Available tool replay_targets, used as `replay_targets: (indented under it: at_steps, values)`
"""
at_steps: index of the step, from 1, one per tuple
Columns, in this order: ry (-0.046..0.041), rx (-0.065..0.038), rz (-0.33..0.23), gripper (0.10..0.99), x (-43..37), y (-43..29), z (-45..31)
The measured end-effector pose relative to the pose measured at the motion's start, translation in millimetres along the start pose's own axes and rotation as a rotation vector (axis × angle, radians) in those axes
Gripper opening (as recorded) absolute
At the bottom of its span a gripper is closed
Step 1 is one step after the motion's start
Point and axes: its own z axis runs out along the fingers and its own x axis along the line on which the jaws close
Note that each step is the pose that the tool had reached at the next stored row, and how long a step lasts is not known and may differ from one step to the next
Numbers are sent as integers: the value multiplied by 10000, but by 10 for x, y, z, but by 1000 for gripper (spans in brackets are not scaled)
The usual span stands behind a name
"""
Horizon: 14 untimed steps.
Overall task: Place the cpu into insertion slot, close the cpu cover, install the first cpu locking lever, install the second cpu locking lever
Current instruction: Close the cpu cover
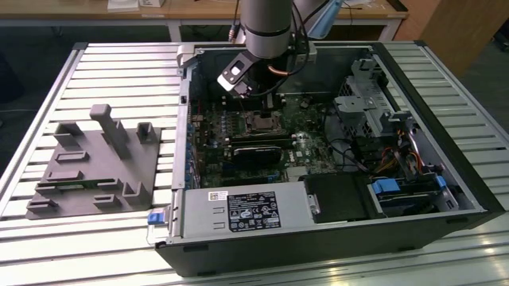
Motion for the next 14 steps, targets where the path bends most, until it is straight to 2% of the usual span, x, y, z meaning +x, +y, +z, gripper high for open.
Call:
replay_targets:
  at_steps: [8,14]
  values:
    - [-76,10,-547,106,0,0,1]
    - [-273,34,-1111,106,0,0,0]
